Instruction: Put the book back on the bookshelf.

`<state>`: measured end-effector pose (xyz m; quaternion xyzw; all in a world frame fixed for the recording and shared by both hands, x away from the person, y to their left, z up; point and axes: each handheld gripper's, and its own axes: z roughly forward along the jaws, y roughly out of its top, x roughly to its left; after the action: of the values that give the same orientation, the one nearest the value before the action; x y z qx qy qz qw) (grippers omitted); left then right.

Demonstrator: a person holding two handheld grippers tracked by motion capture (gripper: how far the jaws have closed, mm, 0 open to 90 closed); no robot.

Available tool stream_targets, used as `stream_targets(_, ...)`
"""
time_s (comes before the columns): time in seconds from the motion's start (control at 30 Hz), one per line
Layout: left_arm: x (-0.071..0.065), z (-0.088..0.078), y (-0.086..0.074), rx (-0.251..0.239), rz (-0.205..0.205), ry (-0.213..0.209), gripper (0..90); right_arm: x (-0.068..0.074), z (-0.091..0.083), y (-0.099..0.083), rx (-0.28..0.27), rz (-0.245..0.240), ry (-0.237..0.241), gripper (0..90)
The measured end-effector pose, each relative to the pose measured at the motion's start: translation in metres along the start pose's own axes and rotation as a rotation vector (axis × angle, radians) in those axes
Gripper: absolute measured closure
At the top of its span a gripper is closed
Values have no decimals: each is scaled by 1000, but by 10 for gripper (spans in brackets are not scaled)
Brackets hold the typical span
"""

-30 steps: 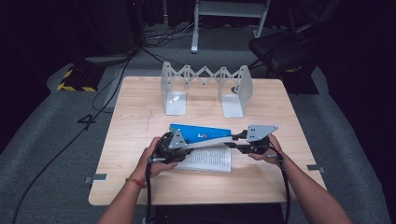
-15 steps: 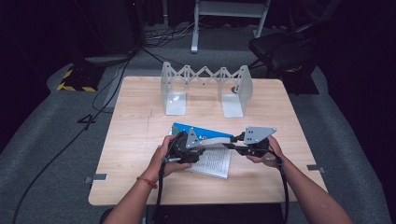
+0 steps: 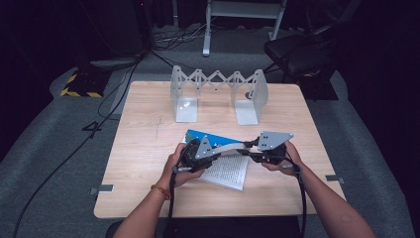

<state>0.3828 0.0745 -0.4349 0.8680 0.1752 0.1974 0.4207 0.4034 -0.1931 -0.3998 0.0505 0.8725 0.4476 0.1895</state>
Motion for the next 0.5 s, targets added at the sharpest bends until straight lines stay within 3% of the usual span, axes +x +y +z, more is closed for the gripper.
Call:
stream_targets(0.07, -1, 0, -1, -9, -4, 5, 736, -1, -1, 0, -4, 9, 6, 694)
stream_targets(0.1, 0, 0, -5, -35, -13, 5, 747, -5, -4, -3, -49, 58, 10, 656)
stream_targets(0.13, 0, -1, -6, -44, -21, 6, 751, -7, -7, -6, -70, 70, 9, 629)
stream_targets(0.2, 3, -3, -9, -67, -41, 9, 753, -15, -14, -13, -86, 110, -30, 527)
stream_targets(0.27, 4, -5, -10, -87, -64, 16, 758, -28, -25, -31, -90, 177, -81, 485)
stream_targets(0.3, 5, -6, -10, -97, -71, 19, 758, -34, -28, -40, -65, 201, -121, 457)
stream_targets(0.37, 7, -7, -12, -114, -91, 12, 758, -47, -30, -63, -38, 292, -121, 428)
stream_targets(0.43, 8, -8, -12, -120, -92, 15, 758, -53, -24, -82, 61, 301, -183, 417)
stream_targets(0.5, 10, -8, -13, -124, -101, 6, 758, -59, -13, -99, 110, 356, -168, 415)
